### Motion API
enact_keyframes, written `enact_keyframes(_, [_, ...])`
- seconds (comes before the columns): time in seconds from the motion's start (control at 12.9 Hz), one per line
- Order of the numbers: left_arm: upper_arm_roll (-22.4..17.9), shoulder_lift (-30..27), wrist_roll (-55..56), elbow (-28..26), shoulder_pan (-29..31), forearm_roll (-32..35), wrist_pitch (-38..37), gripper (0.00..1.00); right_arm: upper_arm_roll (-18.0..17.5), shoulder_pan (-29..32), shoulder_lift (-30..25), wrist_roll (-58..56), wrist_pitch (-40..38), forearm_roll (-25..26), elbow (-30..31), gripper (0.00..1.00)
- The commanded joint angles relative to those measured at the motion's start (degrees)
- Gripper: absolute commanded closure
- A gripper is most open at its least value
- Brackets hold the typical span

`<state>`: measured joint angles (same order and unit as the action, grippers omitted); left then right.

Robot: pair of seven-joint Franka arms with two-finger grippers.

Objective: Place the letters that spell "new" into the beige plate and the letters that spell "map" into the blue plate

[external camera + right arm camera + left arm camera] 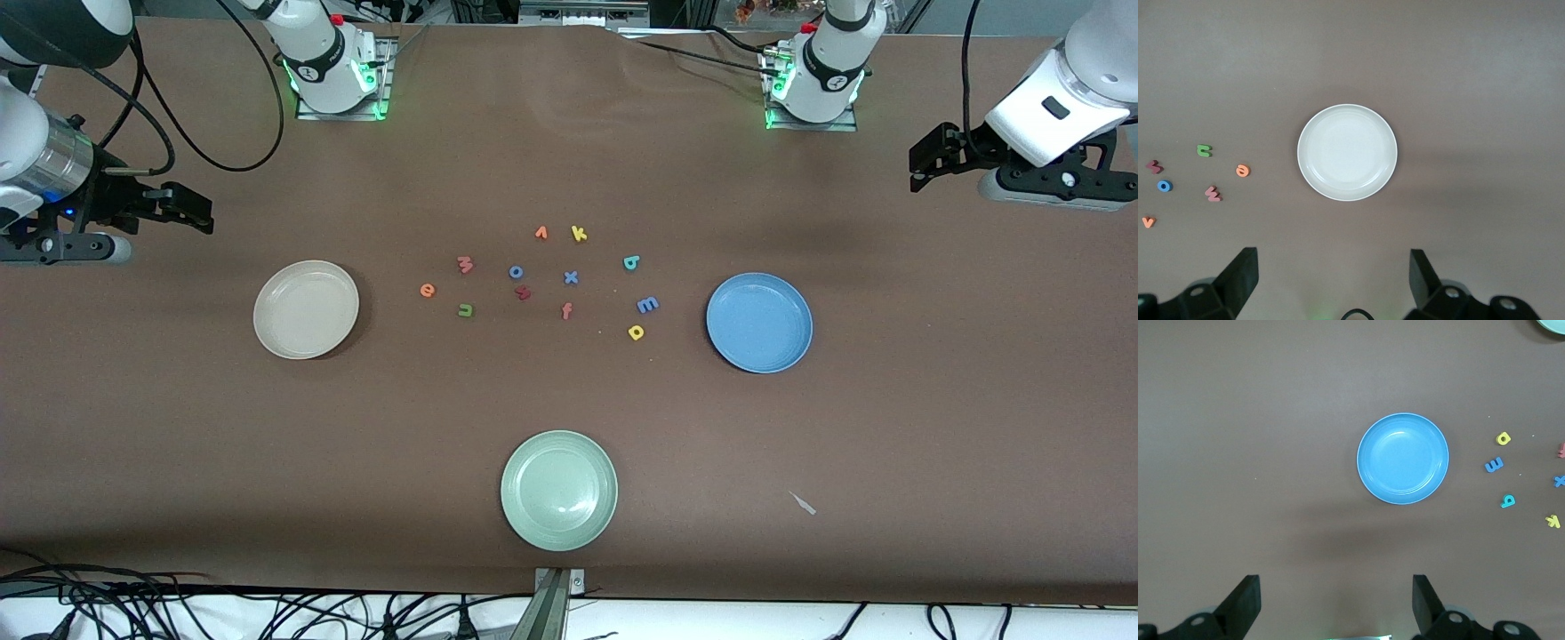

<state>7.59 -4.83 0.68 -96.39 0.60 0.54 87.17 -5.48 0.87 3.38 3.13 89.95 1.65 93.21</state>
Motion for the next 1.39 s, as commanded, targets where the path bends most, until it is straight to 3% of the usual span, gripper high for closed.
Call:
enact_keyframes(0.0, [-0.03,0.87,-0.68,2.0,-0.6,0.87,-1.65,0.0,-0.24,0.18,-0.3,0.65,-0.48,-0.77,0.13,0.0])
enact_keyframes(0.62, [2.16,0.87,-0.77,2.35,-0.86,-0.02,-4.12,0.0,-0.24,0.19,-0.3,0.65,-0.39,-0.86,0.04,0.0])
enact_keyframes(1.01, [8.48,8.06,-1.29,4.63,-1.82,-3.43,-3.51,0.0,-0.24,0.19,-0.21,0.91,-0.22,-1.38,0.04,0.0])
enact_keyframes(1.31, [17.26,17.99,-1.82,4.02,-1.83,-3.54,6.49,0.0,-0.32,0.1,0.49,-0.5,0.31,-1.03,-0.05,0.0])
